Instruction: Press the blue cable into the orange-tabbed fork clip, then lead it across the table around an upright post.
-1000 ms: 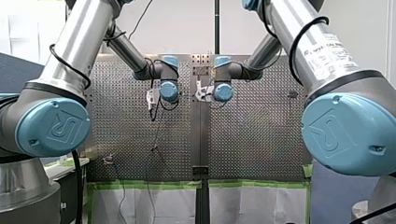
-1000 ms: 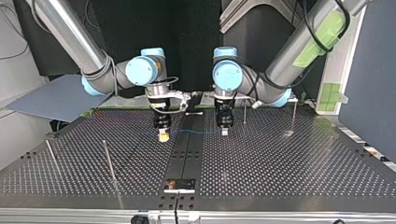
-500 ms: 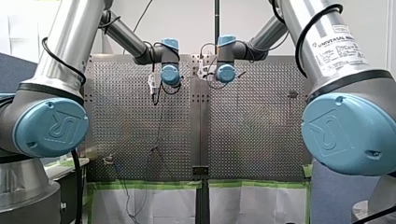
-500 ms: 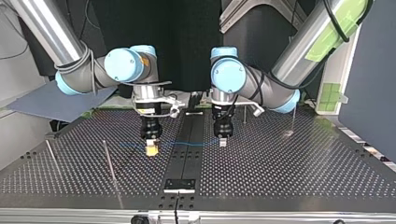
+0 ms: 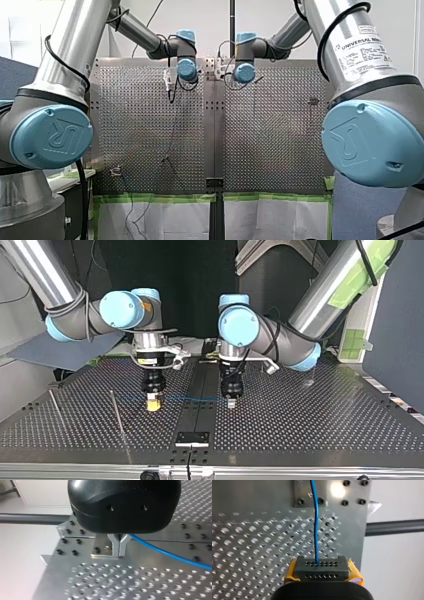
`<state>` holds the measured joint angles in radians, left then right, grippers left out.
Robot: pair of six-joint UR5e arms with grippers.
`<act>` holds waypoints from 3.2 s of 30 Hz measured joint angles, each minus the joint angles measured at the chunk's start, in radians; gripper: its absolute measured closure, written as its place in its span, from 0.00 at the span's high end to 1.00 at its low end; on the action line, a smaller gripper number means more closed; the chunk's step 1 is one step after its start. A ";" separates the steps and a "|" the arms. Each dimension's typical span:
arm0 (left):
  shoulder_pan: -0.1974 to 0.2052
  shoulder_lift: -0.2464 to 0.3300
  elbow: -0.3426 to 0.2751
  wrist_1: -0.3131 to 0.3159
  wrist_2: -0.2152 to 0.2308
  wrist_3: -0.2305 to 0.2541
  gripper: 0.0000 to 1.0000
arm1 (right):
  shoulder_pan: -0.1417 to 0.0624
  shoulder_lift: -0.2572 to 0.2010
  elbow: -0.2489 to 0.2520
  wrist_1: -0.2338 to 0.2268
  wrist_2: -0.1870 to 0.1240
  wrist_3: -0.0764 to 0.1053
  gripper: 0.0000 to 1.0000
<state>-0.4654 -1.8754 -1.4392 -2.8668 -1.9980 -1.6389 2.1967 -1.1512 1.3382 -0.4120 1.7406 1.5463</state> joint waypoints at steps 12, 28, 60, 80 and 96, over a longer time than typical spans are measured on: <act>-0.022 -0.001 0.104 -0.031 0.001 0.002 0.00 | -0.029 -0.019 -0.013 0.016 -0.003 0.008 0.00; -0.060 -0.050 0.225 -0.105 0.000 0.027 0.00 | -0.125 -0.082 -0.021 0.064 -0.006 0.044 0.00; -0.168 -0.229 0.483 -0.266 -0.018 0.012 0.00 | -0.279 -0.097 -0.029 0.126 -0.064 0.098 0.00; -0.194 -0.311 0.634 -0.286 -0.007 -0.008 0.00 | -0.357 -0.095 -0.025 0.139 -0.065 0.107 0.00; -0.203 -0.392 0.636 -0.273 0.008 -0.019 0.00 | -0.388 -0.064 -0.008 0.135 -0.072 0.118 0.00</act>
<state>-0.6688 -2.2676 -0.8028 -3.1396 -1.9895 -1.6579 1.8090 -1.2152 1.3299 -0.2767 1.6683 1.6645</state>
